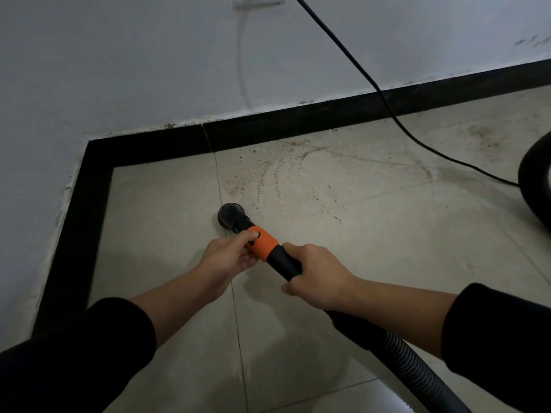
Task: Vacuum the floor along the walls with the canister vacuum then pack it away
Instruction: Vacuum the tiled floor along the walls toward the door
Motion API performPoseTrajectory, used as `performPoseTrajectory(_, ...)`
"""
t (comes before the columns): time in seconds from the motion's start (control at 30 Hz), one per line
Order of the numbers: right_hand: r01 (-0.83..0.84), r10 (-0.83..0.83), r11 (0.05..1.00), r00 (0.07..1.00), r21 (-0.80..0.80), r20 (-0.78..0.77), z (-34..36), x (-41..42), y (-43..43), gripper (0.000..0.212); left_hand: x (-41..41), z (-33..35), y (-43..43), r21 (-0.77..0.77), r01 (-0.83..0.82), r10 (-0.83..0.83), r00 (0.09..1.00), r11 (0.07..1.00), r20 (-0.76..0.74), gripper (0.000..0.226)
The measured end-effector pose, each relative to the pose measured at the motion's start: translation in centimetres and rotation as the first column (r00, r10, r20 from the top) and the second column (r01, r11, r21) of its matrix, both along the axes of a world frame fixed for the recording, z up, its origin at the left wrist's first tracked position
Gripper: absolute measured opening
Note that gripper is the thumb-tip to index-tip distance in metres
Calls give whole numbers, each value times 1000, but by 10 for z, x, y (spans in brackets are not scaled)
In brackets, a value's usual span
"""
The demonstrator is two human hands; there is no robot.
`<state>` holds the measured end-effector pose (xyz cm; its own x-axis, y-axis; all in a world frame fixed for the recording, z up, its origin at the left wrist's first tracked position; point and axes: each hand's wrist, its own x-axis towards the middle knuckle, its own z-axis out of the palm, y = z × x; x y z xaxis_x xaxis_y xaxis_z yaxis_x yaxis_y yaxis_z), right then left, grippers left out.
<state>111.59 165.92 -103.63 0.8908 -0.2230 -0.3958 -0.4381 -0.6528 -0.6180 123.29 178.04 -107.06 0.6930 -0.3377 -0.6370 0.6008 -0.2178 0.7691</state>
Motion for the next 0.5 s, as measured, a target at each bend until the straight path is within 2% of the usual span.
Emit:
performPoseTrajectory(0.13,10,-9,1000,1000,18,-10,3,-10,-2,24,-11,-1,1,6,-5,5,1000,1000,5,28)
performPoseTrajectory(0.27,21,-20,999,999,45,-24,5,-21,-5,24,-25,2,0,-24,-6,6,1000,1000,3,15)
performPoseTrajectory(0.5,43,-42,999,998,34,-38,6,-38,-16,24,-41,3,-11,-56,46,-46,999,997,-5,16)
